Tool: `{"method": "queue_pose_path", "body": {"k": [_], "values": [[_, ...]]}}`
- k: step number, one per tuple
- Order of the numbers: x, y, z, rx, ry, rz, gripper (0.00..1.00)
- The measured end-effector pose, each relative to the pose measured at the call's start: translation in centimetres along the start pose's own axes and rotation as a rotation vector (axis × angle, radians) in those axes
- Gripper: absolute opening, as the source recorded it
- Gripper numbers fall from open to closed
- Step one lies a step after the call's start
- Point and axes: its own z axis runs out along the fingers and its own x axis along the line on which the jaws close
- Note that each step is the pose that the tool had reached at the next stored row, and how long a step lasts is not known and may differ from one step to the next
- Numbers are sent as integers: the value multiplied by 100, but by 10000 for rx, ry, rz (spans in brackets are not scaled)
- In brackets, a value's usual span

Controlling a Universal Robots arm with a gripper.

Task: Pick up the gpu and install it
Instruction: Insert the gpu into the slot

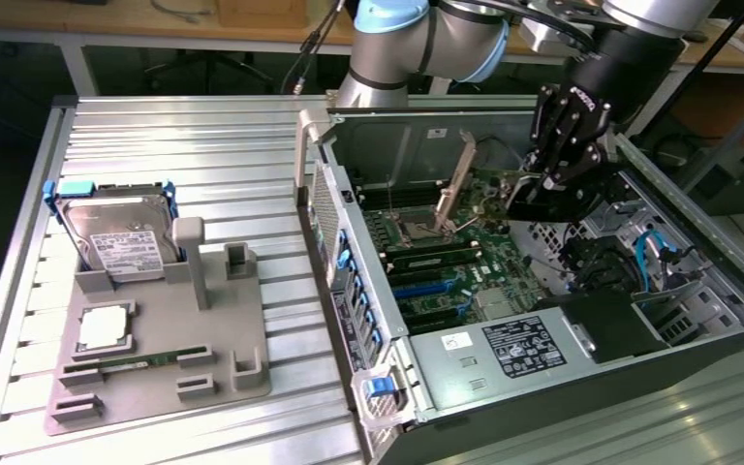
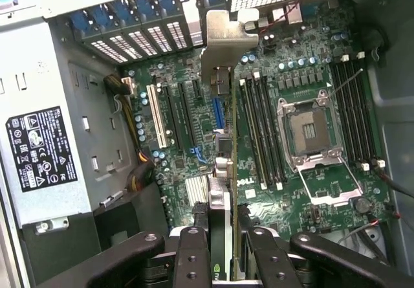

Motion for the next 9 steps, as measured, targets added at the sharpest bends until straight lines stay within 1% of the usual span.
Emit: {"method": "queue_pose_path", "body": {"k": [9], "values": [[-5, 10, 4, -20, -14, 363, 27]]}}
